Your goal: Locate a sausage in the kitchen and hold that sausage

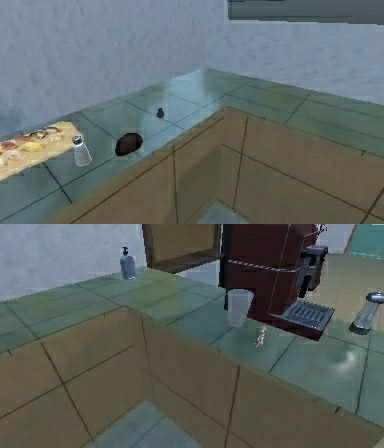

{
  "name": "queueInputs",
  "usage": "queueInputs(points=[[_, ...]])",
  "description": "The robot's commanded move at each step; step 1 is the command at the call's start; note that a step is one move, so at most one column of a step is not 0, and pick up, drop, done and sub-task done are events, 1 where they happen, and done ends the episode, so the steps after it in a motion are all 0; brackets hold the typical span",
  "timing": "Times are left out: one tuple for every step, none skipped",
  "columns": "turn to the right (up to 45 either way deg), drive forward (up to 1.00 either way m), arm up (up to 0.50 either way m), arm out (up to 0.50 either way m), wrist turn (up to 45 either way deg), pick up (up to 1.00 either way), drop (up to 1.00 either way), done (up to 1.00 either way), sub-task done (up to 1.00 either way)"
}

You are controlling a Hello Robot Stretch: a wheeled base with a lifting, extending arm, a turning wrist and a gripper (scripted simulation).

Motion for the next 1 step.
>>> queueInputs(points=[[0.0, 0.35, 0.00, 0.00, 0.0, 0.00, 0.00, 0.00, 0.00]])
